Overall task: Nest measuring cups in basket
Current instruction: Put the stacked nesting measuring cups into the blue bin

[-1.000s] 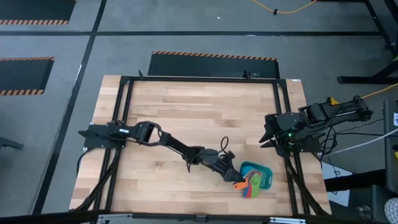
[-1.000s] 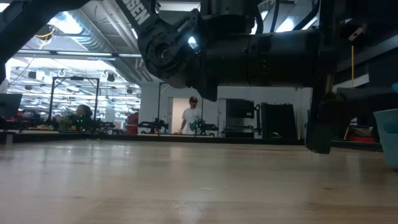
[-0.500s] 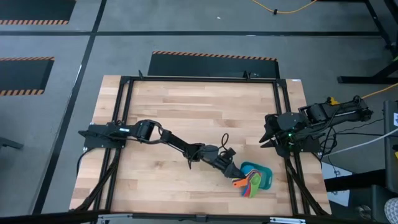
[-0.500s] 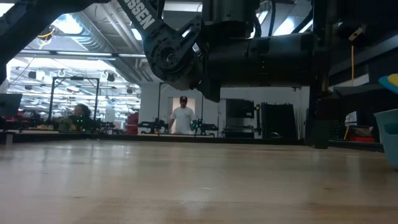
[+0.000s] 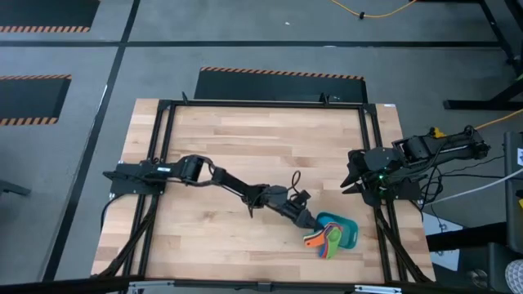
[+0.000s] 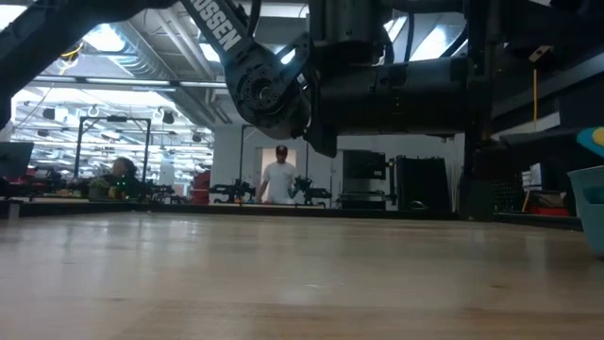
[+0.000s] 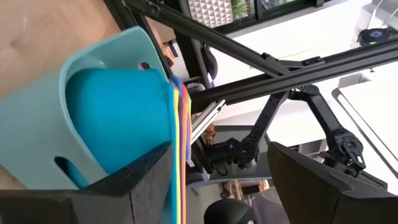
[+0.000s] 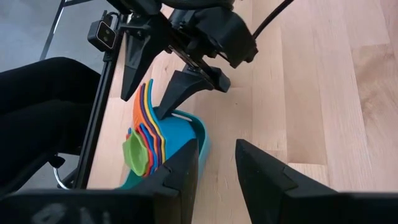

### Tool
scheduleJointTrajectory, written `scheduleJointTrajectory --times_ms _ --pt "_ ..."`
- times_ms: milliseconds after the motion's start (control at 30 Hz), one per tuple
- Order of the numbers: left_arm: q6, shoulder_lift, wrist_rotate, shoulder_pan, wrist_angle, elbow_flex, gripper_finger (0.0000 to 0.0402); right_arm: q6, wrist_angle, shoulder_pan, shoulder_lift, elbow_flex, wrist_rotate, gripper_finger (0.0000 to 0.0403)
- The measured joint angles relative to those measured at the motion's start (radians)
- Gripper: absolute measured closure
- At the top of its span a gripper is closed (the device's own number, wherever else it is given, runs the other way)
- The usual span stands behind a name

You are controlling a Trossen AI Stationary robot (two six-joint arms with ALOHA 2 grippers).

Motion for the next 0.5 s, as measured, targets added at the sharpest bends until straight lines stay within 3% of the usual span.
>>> scheduleJointTrajectory --times_ms 500 --pt "-0.002 0.000 0.074 0.045 0.063 0.000 0.0146 0.001 0.000 0.000 0.000 0.000 0.000 0.0291"
